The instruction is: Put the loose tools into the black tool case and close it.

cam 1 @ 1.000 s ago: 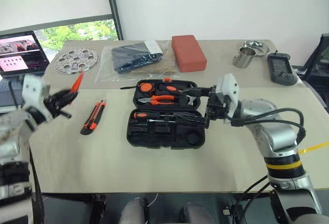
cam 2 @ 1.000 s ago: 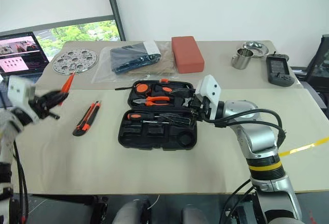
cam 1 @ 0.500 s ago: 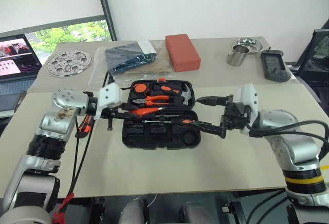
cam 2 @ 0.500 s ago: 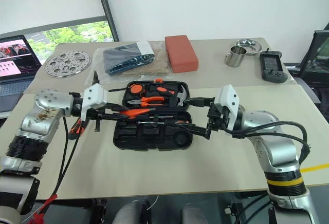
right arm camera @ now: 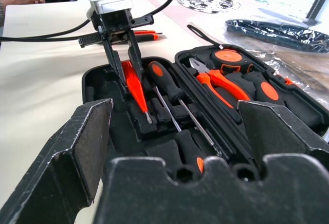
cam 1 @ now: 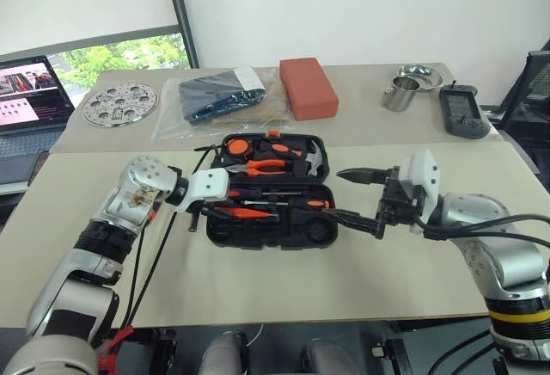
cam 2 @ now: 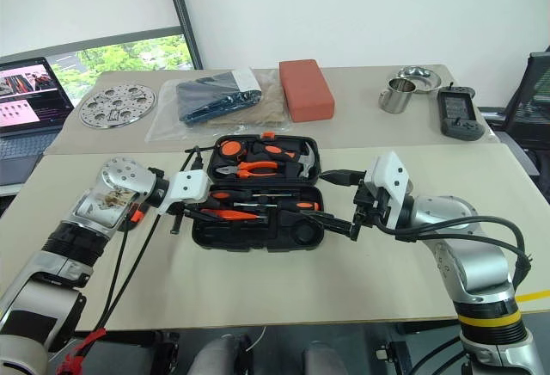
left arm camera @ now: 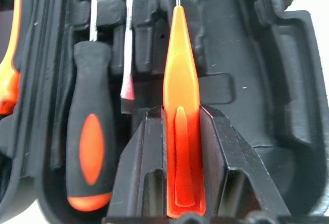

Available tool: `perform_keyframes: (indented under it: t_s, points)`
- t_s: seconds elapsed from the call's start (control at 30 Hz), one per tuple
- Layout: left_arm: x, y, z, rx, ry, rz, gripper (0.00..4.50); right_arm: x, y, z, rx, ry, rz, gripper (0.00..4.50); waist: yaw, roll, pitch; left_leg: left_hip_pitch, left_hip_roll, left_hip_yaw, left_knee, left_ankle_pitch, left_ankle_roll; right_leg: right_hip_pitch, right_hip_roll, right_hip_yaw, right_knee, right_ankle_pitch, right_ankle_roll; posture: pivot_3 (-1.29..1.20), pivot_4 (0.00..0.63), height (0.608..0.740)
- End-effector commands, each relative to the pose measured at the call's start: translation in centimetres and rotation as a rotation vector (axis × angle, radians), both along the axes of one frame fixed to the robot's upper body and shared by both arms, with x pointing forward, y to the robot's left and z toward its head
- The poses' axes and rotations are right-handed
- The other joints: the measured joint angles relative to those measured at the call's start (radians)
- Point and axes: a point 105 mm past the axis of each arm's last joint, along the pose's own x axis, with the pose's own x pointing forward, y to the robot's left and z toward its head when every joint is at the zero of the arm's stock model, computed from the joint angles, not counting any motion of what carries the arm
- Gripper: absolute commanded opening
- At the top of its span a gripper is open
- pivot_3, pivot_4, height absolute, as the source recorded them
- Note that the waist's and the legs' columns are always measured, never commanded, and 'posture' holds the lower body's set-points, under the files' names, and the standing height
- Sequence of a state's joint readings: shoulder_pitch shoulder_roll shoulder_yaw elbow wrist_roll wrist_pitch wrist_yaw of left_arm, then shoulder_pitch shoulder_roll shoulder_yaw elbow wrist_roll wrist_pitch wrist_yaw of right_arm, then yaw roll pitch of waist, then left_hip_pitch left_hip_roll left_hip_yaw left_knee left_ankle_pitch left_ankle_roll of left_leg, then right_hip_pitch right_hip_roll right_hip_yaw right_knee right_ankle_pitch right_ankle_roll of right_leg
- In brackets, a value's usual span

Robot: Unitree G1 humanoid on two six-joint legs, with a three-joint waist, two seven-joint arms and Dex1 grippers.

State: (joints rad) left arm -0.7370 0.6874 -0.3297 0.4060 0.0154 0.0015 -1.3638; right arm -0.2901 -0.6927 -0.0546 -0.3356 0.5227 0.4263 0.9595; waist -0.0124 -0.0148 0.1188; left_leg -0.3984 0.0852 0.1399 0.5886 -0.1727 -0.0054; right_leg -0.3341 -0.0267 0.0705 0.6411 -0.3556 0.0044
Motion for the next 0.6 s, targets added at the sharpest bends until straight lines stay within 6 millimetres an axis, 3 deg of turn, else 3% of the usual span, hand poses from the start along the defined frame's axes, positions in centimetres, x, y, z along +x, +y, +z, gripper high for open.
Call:
perform_keyframes:
  t_s: [0.03,0.4,0.47,0.5,0.6]
  points:
    - [0.5,0.2,0.5,0.021,-0.042,0.021,0.45,-0.4,0.2,1.1,0.009,-0.055,0.008,4.5,0.0,0.0,0.0,0.0,0.0,0.0,0.0,0.0,0.0,0.0,0.0,0.0,0.0,0.0,0.0,0.0,0.15,0.74]
    - [0.5,0.4,-0.4,0.044,-0.031,0.03,0.45,-0.3,0.7,1.4,0.016,-0.066,0.012,4.5,0.0,0.001,0.0,0.0,0.0,0.0,0.001,0.0,0.0,0.0,0.0,0.0,0.001,0.0,0.0,0.0,0.15,0.74]
    - [0.3,0.3,-0.5,0.041,-0.015,0.02,1.46,-0.3,0.7,1.4,0.017,-0.067,0.011,4.5,0.0,0.001,0.0,0.0,0.0,0.0,0.001,0.0,0.0,0.0,0.0,0.0,0.001,0.0,0.0,0.0,0.15,0.74]
    - [0.2,0.2,-0.5,0.038,-0.007,0.015,1.64,-0.3,0.6,1.4,0.017,-0.067,0.01,4.5,0.0,0.001,0.0,0.0,0.0,0.0,0.001,0.0,0.0,0.0,0.0,0.0,0.001,0.0,0.0,0.0,0.15,0.74]
    - [0.6,-0.1,0.0,0.012,-0.041,0.025,2.73,-0.4,0.6,1.3,0.018,-0.065,0.009,4.5,-0.002,0.002,-0.001,0.0,0.0,0.0,0.001,0.0,0.001,0.001,0.0,0.0,0.001,0.0,0.0,0.0,0.15,0.74]
